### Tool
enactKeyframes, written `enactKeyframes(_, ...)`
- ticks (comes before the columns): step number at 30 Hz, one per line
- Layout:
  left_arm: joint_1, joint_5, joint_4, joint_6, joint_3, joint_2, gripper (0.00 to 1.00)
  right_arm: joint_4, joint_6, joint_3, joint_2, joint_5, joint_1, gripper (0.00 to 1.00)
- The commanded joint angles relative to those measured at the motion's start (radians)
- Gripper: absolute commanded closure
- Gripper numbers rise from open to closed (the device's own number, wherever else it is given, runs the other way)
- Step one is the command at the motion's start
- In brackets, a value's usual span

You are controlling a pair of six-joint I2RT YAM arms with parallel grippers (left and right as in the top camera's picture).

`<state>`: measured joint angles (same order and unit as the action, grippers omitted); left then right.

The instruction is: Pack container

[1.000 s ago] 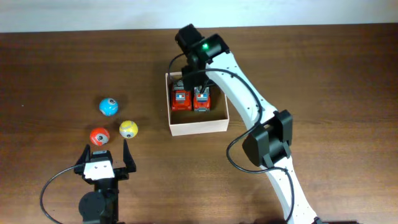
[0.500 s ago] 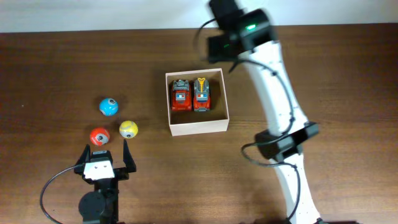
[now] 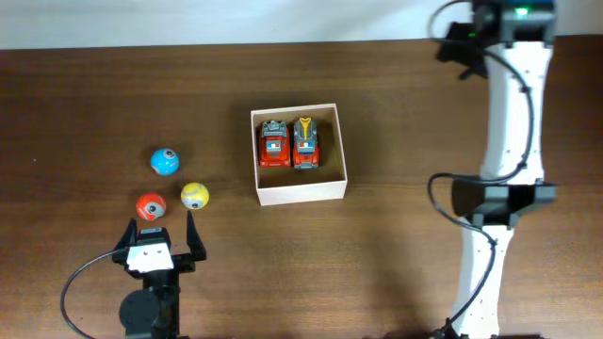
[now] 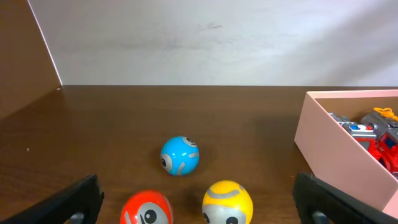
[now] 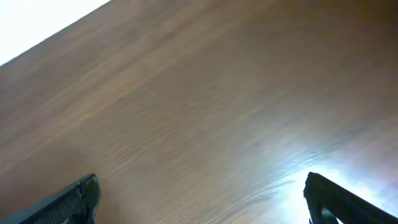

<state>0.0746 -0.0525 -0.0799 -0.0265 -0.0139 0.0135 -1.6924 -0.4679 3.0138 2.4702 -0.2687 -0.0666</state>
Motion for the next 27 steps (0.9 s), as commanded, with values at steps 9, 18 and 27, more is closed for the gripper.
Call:
enactKeyframes(9, 0.005, -0.007, 0.000, -0.039, 0.005, -0.008, 0.01, -0.006, -0.009, 0.015, -0.029, 0.006, -0.155, 0.01)
enactKeyframes(18, 0.005, -0.004, 0.000, -0.039, 0.005, -0.007, 0.01, -0.006, -0.008, 0.015, -0.029, -0.058, -0.203, 0.01)
enactKeyframes(27, 0.005, 0.047, 0.049, 0.019, 0.004, -0.008, 0.01, -0.006, -0.009, 0.015, -0.029, -0.057, -0.215, 0.01)
